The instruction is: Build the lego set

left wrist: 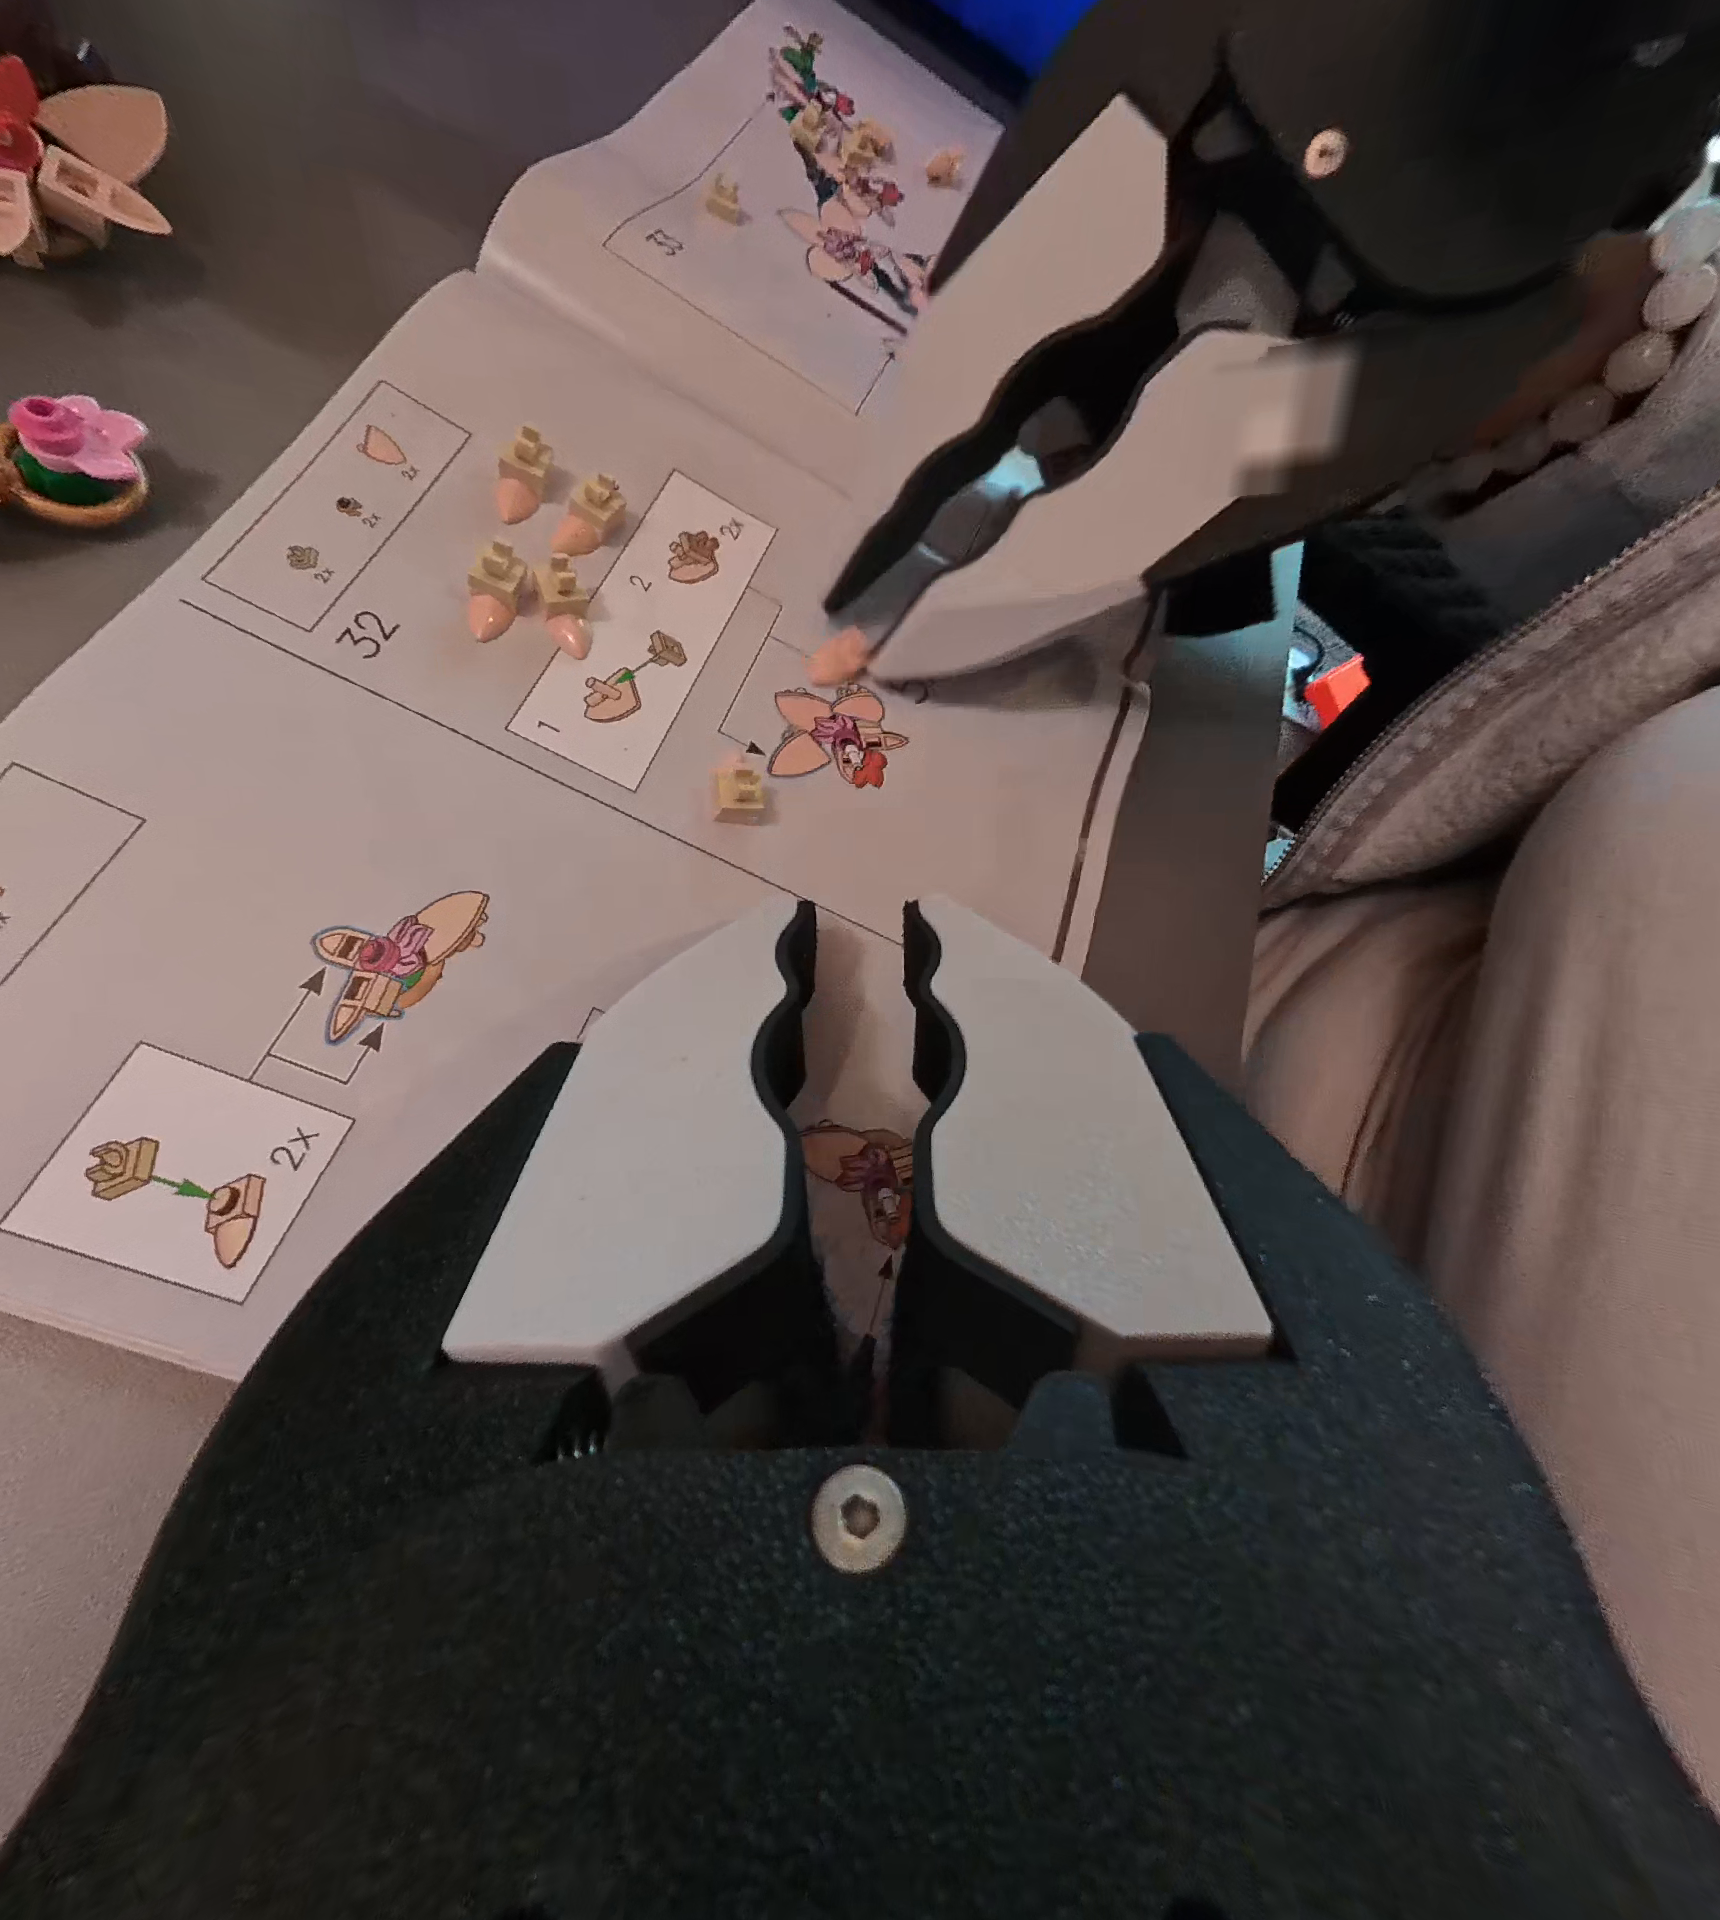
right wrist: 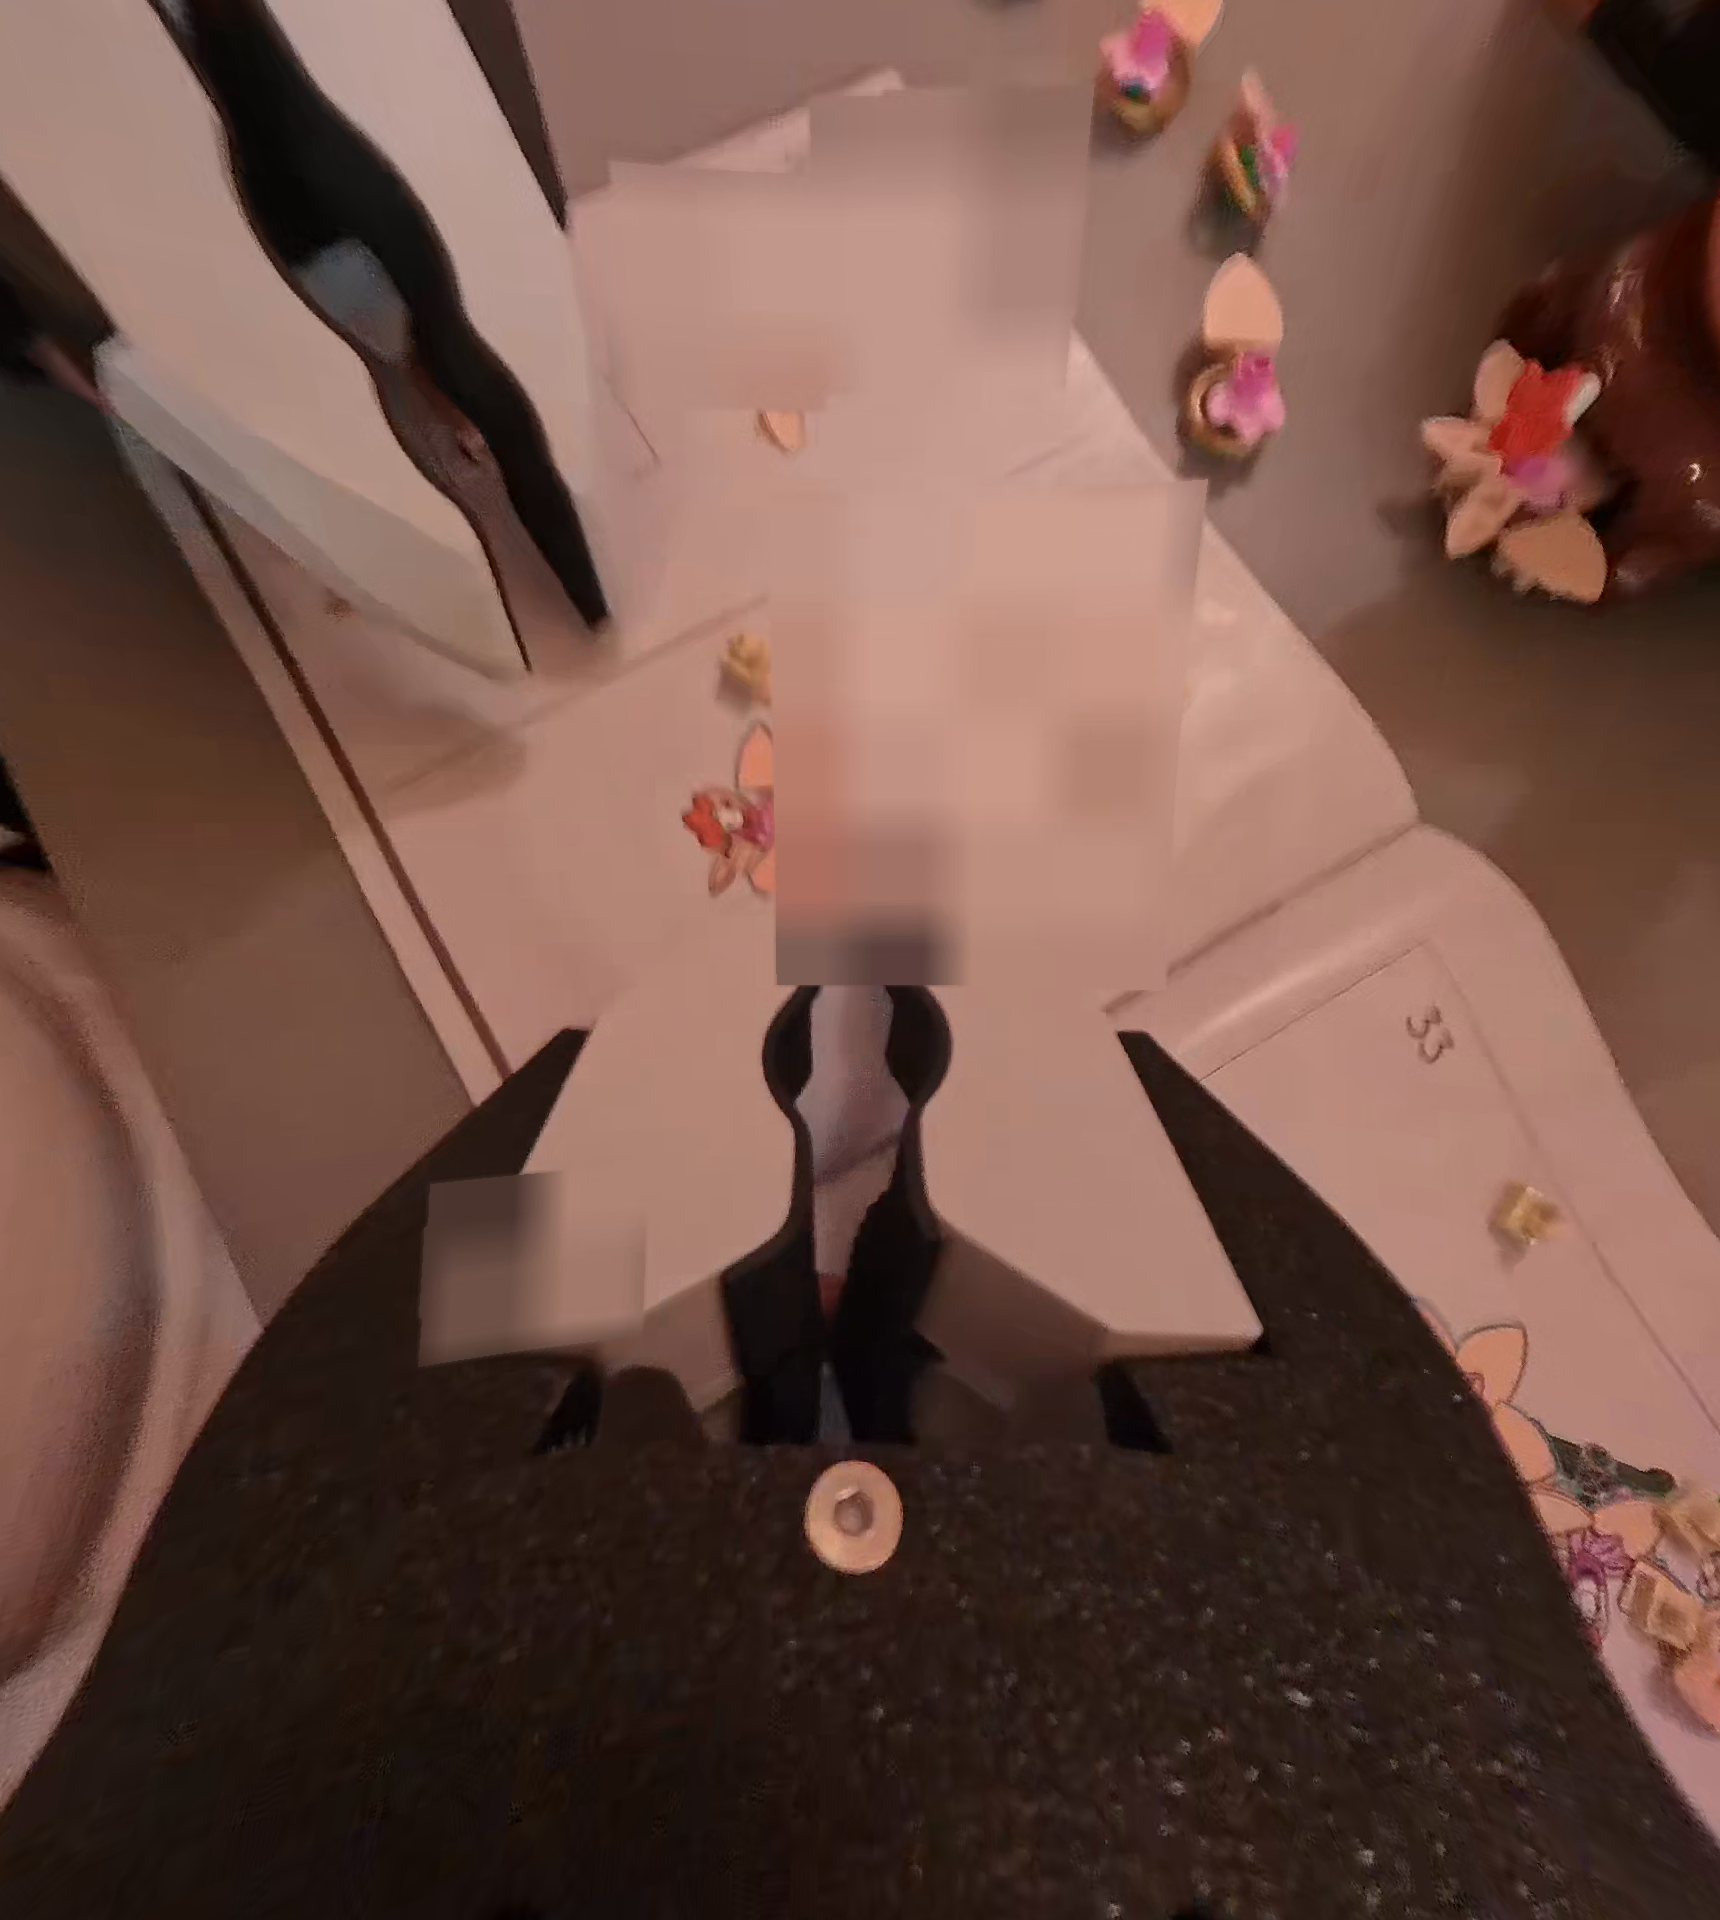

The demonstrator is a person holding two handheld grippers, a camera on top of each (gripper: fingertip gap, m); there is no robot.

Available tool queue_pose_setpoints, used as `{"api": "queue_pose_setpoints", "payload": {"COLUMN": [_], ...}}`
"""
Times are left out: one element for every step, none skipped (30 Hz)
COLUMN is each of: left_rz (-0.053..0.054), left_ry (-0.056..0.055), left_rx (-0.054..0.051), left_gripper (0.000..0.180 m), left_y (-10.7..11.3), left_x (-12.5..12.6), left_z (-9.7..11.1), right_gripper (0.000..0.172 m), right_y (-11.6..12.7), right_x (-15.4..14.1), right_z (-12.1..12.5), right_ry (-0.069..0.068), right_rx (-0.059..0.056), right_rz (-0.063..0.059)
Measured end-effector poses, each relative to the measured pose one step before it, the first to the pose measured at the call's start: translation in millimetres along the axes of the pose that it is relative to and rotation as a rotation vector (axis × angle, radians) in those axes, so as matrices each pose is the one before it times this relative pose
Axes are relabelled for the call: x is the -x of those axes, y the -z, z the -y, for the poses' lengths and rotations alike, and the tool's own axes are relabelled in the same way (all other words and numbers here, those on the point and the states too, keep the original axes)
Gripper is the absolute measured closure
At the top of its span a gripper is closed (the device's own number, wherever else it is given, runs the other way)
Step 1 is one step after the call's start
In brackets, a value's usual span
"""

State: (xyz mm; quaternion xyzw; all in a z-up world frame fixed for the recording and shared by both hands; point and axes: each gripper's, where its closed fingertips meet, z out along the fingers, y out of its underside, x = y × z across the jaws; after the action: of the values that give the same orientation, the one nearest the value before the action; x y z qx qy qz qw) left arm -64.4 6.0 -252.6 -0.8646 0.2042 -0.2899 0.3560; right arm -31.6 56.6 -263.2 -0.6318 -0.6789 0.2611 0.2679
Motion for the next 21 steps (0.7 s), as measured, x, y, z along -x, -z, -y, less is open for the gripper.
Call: {"api": "queue_pose_setpoints", "payload": {"left_rz": [0.0041, 0.0016, -0.0002, 0.0000, -0.0012, -0.0022, -0.0025, -0.0032, -0.0032, -0.0032, -0.0032, -0.0031, -0.0028, -0.0019, -0.0011, -0.0009, -0.0008, -0.0005, -0.0004, -0.0004, -0.0003], "left_ry": [-0.0060, -0.0024, 0.0004, 0.0023, 0.0024, 0.0025, 0.0030, 0.0028, 0.0023, 0.0015, 0.0010, 0.0009, 0.0009, 0.0008, 0.0009, 0.0013, 0.0018, 0.0021, 0.0019, 0.0014, 0.0009], "left_rx": [0.0083, 0.0061, 0.0042, 0.0018, 0.0000, -0.0006, -0.0004, 0.0003, 0.0001, -0.0010, -0.0018, -0.0026, -0.0032, -0.0039, -0.0041, -0.0035, -0.0028, -0.0018, -0.0003, 0.0004, 0.0007], "left_gripper": [0.164, 0.164, 0.164, 0.164, 0.165, 0.165, 0.165, 0.165, 0.165, 0.165, 0.165, 0.164, 0.165, 0.164, 0.165, 0.165, 0.165, 0.165, 0.164, 0.164, 0.164], "left_y": [-0.78, -0.63, -0.39, -0.19, -0.03, 0.05, 0.03, -0.05, 0.01, 0.13, 0.13, 0.23, 0.31, 0.33, 0.42, 0.28, 0.24, 0.13, 0.07, 0.10, -0.11], "left_x": [-0.12, -0.01, 0.00, 0.14, 0.08, -0.02, 0.08, -0.15, -0.05, -0.30, -0.19, -0.32, -0.24, -0.05, -0.05, -0.04, 0.04, 0.07, 0.12, 0.04, 0.05], "left_z": [-1.05, -0.67, -0.50, -0.11, -0.05, 0.08, 0.03, -0.03, -0.02, 0.08, 0.17, 0.21, 0.36, 0.43, 0.47, 0.26, 0.30, 0.04, 0.00, -0.15, -0.03], "right_gripper": [0.152, 0.141, 0.135, 0.133, 0.136, 0.140, 0.144, 0.148, 0.148, 0.150, 0.154, 0.157, 0.158, 0.159, 0.159, 0.159, 0.160, 0.160, 0.160, 0.162, 0.162], "right_y": [1.45, 0.87, 1.50, 3.16, 5.32, 7.19, 7.32, 6.89, 6.39, 5.70, 3.98, 1.27, -0.82, -2.74, -4.52, -5.40, -5.56, -5.15, -4.33, -3.36, -3.11], "right_x": [0.50, -1.07, -2.16, -0.39, -3.39, -6.62, -7.53, -8.25, -12.20, -16.76, -17.70, -15.86, -12.54, -8.00, -4.06, -1.24, -0.27, 0.05, 0.37, 0.41, -0.11], "right_z": [2.26, -2.86, -1.86, -1.26, -0.41, 0.60, 0.32, -1.51, -3.41, -4.32, -4.37, -3.42, -0.80, 1.24, 1.28, 1.04, 0.09, -0.21, 0.48, 0.24, -0.55], "right_ry": [-0.0049, -0.0045, -0.0092, -0.0026, -0.0060, -0.0173, -0.0316, -0.0388, -0.0412, -0.0441, -0.0460, -0.0454, -0.0412, -0.0310, -0.0226, -0.0151, -0.0061, 0.0000, 0.0018, -0.0063, -0.0150], "right_rx": [-0.0159, 0.0223, 0.0098, -0.0016, -0.0134, -0.0285, -0.0314, -0.0207, -0.0084, -0.0035, -0.0011, 0.0009, -0.0038, -0.0047, 0.0055, 0.0141, 0.0208, 0.0221, 0.0139, 0.0118, 0.0161], "right_rz": [0.0079, -0.0030, -0.0129, -0.0036, -0.0240, -0.0410, -0.0369, -0.0345, -0.0558, -0.0806, -0.0791, -0.0632, -0.0439, -0.0199, 0.0001, 0.0110, 0.0113, 0.0103, 0.0108, 0.0127, 0.0129]}}
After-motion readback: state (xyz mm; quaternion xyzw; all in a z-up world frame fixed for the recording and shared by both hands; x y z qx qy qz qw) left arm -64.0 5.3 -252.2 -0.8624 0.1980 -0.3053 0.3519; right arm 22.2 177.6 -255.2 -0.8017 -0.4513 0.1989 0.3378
